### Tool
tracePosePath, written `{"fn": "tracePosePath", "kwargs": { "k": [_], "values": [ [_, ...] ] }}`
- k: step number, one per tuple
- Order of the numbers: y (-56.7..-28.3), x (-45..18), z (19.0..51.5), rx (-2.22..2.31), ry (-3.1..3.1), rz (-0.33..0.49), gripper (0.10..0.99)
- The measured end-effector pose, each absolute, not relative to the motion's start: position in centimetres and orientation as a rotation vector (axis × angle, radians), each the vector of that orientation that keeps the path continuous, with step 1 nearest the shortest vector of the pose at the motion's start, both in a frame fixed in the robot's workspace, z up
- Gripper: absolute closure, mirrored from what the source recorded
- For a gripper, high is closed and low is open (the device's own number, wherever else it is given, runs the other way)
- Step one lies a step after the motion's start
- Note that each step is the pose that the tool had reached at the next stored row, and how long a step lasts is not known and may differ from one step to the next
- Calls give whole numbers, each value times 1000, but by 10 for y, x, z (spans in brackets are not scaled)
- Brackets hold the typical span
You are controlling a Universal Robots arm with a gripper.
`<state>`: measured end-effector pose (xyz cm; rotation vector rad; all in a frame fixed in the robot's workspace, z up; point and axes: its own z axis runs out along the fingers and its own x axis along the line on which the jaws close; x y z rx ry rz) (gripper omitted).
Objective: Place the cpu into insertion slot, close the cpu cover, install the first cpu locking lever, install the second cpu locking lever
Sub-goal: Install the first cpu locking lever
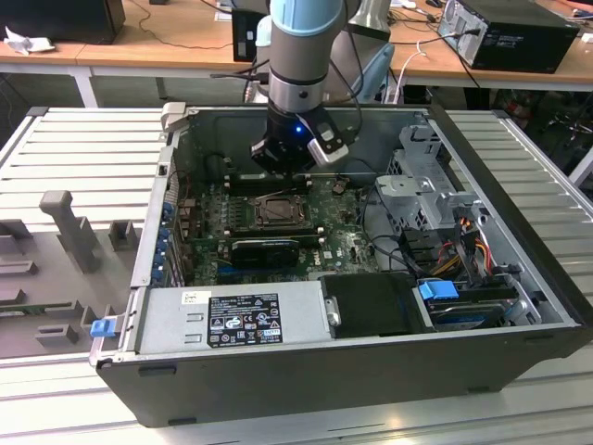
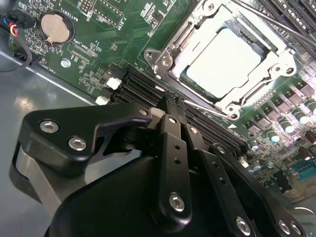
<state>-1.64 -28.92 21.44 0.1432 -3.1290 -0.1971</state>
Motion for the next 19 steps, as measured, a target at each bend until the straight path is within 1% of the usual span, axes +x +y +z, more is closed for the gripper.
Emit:
{"fn": "tracePosePath", "kwargs": {
  "k": [13, 17, 19],
  "values": [
    [-290, -16, 207, 143, -3131, -194, 980],
    [-288, -15, 204, 143, -3131, -174, 980],
    [-288, -15, 203, 143, -3132, -148, 980]
  ]
}}
